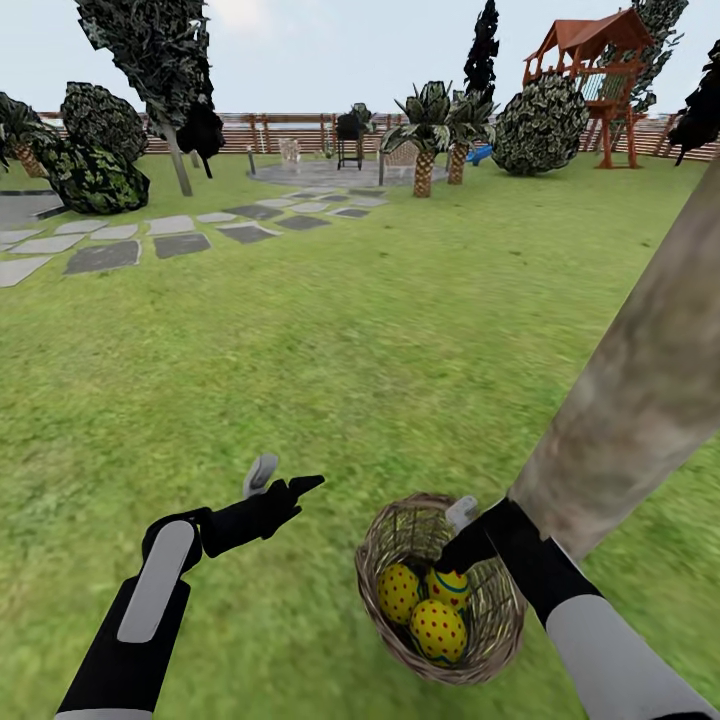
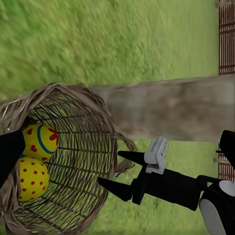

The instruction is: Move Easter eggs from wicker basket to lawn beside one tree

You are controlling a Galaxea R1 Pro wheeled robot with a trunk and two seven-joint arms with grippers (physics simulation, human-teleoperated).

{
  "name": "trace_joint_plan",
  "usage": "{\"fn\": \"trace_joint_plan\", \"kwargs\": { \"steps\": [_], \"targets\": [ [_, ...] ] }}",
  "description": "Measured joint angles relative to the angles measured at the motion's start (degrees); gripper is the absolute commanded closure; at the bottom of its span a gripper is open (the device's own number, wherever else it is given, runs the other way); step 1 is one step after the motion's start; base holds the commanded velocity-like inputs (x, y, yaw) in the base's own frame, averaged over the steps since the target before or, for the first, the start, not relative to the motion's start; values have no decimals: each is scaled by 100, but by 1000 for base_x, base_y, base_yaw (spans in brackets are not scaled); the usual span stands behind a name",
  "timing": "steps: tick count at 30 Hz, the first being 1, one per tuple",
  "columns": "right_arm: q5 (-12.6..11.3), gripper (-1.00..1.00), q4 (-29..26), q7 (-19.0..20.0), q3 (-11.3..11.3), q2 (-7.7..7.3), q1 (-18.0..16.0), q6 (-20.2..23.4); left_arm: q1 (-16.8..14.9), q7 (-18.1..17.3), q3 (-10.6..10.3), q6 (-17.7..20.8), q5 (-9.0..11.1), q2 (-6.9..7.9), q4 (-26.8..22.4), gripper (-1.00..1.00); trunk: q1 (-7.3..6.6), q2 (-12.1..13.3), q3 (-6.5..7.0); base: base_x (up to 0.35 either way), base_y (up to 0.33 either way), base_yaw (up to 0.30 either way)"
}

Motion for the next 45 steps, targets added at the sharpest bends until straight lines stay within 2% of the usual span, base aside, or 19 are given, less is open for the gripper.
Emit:
{"fn": "trace_joint_plan", "kwargs": {
  "steps": [38,45],
  "targets": [
    [0,-100,5,34,0,-3,0,-31,0,0,0,0,8,0,9,-100,835,-1524,-682,0,0,0],
    [-25,-100,17,180,-8,-17,0,-32,0,0,0,-1,9,0,9,-100,989,-1805,-808,0,0,0]
  ]
}}
